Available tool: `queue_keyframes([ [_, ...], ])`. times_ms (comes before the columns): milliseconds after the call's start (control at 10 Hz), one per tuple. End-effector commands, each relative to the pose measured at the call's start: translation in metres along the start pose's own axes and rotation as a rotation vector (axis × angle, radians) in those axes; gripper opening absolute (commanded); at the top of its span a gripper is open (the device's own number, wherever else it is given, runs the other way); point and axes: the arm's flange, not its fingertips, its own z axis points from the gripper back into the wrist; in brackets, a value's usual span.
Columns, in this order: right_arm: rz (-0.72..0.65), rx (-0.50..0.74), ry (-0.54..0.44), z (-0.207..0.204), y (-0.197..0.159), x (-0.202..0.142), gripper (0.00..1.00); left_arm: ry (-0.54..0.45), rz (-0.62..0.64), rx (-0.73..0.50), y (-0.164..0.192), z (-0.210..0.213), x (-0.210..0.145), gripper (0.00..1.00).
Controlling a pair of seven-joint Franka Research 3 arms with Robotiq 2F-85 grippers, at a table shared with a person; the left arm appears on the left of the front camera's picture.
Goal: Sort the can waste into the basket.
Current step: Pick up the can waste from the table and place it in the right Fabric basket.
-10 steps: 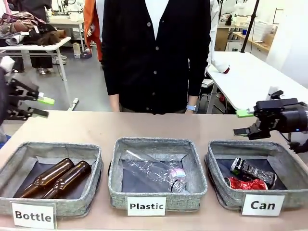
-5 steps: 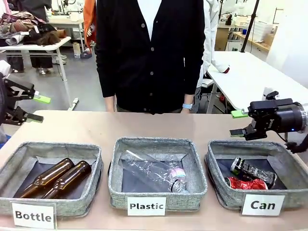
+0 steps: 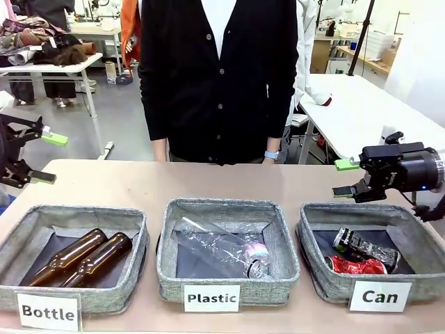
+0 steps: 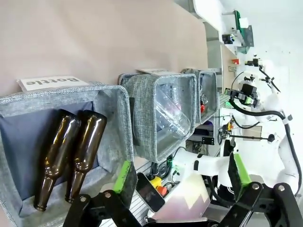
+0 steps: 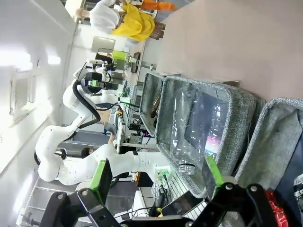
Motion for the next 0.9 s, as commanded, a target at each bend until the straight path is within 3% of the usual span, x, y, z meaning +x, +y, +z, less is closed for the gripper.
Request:
queue_keyframes([
  [0, 0.014, 0.004, 0.009, 0.0014, 0.0007, -0.0015, 1.0, -0.016, -0.006, 0.007, -0.0009, 0.0015, 0.0013, 1.0],
  [800, 0.014, 0.004, 0.009, 0.0014, 0.0007, -0.0015, 1.0, -0.016, -0.006, 0.007, -0.0009, 0.0015, 0.0013, 1.0],
])
